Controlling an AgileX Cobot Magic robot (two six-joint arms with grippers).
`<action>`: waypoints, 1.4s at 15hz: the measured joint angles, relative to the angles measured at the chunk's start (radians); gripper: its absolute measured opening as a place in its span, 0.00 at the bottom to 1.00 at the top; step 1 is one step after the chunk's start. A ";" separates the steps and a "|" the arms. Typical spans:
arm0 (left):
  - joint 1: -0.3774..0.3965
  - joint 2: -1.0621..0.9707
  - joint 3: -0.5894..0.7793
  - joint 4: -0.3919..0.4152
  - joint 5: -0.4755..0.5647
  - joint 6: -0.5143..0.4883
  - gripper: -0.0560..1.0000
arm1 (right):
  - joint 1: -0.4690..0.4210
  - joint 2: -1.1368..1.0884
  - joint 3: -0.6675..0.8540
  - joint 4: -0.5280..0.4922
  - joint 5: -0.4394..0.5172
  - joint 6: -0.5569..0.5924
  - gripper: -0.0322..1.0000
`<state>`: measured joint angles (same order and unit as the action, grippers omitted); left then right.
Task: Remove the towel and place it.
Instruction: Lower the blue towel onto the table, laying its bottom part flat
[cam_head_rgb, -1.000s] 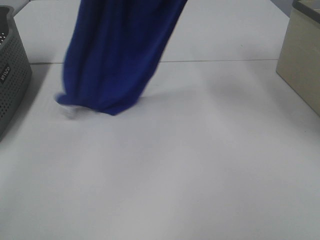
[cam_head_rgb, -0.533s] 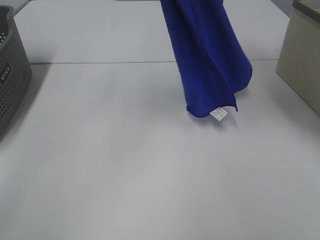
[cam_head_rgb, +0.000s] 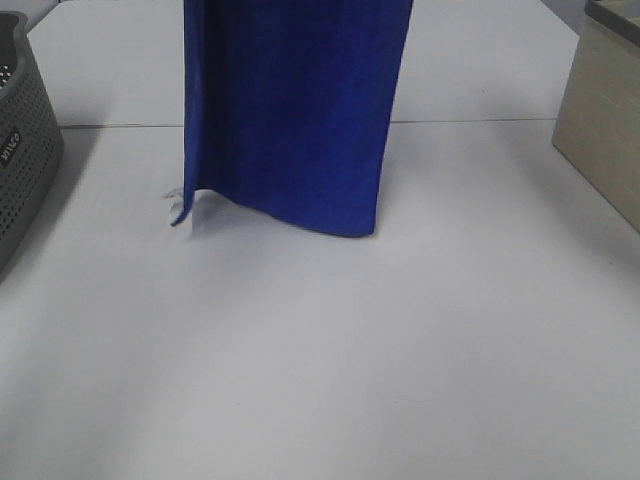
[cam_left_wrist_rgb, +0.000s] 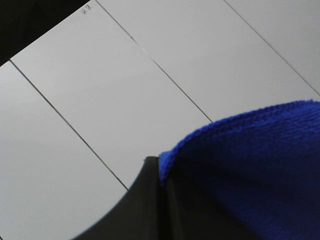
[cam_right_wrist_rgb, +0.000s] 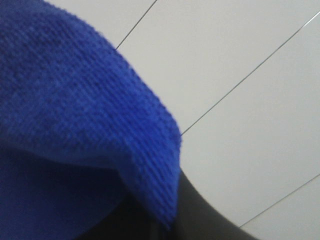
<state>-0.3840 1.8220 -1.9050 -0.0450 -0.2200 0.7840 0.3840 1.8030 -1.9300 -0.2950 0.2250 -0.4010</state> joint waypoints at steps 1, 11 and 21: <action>0.019 0.010 0.000 0.000 -0.025 -0.017 0.05 | 0.000 0.030 -0.036 0.000 -0.017 0.001 0.05; 0.174 0.483 -0.541 0.176 -0.173 -0.362 0.05 | -0.059 0.338 -0.320 0.024 -0.264 0.043 0.05; 0.181 0.627 -0.745 0.308 -0.118 -0.498 0.05 | -0.081 0.391 -0.339 0.053 -0.457 0.070 0.05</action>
<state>-0.2030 2.4490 -2.6500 0.2630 -0.3380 0.2860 0.3030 2.1940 -2.2690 -0.2420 -0.2320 -0.3310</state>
